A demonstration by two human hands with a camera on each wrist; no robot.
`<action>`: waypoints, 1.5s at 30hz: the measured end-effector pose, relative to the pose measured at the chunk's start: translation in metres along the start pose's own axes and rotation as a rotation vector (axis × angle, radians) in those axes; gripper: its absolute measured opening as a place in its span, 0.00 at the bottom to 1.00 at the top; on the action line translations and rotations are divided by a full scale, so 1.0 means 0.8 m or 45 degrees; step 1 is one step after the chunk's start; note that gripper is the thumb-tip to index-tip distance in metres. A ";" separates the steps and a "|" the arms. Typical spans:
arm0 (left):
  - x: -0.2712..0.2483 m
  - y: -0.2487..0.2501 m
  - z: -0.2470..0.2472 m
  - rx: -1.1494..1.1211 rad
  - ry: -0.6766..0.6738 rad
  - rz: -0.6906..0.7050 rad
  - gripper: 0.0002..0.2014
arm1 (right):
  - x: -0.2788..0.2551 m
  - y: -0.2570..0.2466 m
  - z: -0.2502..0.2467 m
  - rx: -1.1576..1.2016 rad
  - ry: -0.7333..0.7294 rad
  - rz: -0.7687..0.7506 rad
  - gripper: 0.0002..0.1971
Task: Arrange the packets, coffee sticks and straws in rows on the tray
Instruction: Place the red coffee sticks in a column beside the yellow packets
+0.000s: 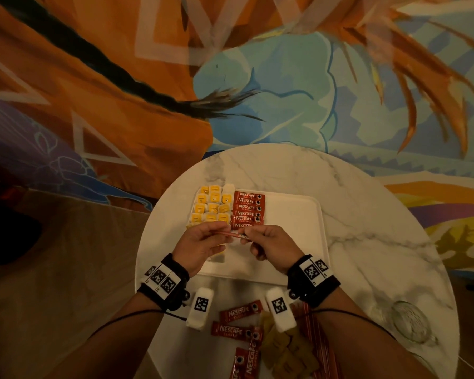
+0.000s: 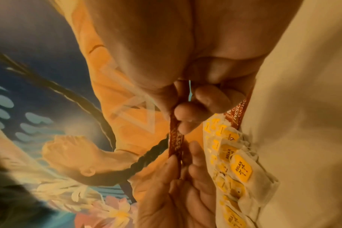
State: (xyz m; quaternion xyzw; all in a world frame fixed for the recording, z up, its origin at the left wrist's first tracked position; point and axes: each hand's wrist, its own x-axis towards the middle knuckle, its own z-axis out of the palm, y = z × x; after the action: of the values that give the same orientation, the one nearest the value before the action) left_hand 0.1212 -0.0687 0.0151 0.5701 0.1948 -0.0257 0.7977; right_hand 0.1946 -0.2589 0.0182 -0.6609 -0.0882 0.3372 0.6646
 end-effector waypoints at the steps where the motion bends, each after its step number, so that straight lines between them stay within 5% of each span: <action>1: 0.001 -0.001 0.002 0.058 0.029 0.014 0.09 | -0.002 -0.001 -0.002 0.015 0.009 0.016 0.12; 14: 0.009 -0.007 0.012 0.196 0.082 -0.064 0.06 | -0.001 0.006 -0.019 -0.042 0.212 -0.136 0.06; 20: 0.005 -0.007 0.010 0.724 -0.252 0.077 0.05 | 0.003 0.000 -0.023 -0.393 0.124 -0.243 0.06; 24: 0.002 -0.006 0.020 0.903 -0.323 0.152 0.08 | -0.003 -0.008 -0.010 -0.540 -0.009 -0.308 0.06; 28: 0.002 -0.004 0.019 0.731 -0.221 0.131 0.02 | -0.003 0.002 -0.009 -0.413 0.079 -0.263 0.05; 33: 0.007 -0.005 0.015 0.472 0.001 0.048 0.03 | -0.011 0.025 -0.011 -0.547 -0.026 -0.195 0.04; 41: 0.007 -0.019 0.012 0.467 0.053 -0.067 0.09 | 0.013 0.023 -0.035 -0.498 0.288 -0.103 0.05; 45: 0.004 -0.015 0.004 0.458 0.130 -0.103 0.11 | 0.035 0.024 -0.053 -0.752 0.490 0.040 0.07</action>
State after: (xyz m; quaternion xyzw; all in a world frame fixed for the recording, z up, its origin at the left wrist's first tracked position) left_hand 0.1217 -0.0755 0.0040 0.6958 0.2501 -0.0633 0.6703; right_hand 0.2332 -0.2800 -0.0141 -0.8774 -0.0450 0.1764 0.4438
